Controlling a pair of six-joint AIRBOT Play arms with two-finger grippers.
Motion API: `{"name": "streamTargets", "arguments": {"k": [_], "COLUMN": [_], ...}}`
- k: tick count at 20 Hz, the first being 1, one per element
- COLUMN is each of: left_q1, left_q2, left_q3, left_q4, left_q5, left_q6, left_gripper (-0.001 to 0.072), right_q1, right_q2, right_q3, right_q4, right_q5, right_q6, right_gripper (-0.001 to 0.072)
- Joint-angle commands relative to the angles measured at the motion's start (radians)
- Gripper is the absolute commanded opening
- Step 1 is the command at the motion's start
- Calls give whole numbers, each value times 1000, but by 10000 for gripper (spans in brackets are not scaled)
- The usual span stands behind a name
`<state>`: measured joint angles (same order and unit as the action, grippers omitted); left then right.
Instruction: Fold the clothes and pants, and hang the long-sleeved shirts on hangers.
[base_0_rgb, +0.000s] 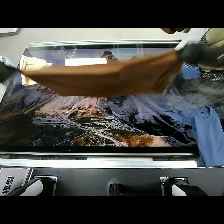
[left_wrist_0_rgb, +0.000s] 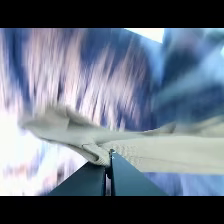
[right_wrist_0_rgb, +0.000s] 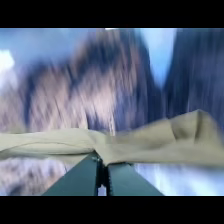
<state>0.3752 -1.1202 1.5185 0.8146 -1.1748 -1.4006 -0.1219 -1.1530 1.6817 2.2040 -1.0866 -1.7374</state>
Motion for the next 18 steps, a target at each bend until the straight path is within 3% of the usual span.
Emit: {"name": "streamTargets", "arguments": {"k": [1, 7, 10, 15, 18], "left_q1": [-9, -9, -9, -10, -38], "left_q2": [105, 369, 416, 336, 201], "left_q3": [275, 315, 314, 189, 27], "left_q4": [177, 430, 469, 466, 415], "left_q5": [4, -5, -6, -16, -10], "left_q6": [-165, -290, -295, -256, -149], "left_gripper": [12, 12, 12, 13, 14], "right_q1": [8, 8, 8, 8, 8], "right_q2": [105, 369, 401, 258, 67], "right_q3": [249, 280, 280, 280, 261], "right_q4": [-79, -183, -228, -187, -176], "right_q5": [-58, -63, -44, -110, -259], "right_q6": [94, 108, 230, 438, 441], "right_gripper": [25, 26, 26, 26, 26]}}
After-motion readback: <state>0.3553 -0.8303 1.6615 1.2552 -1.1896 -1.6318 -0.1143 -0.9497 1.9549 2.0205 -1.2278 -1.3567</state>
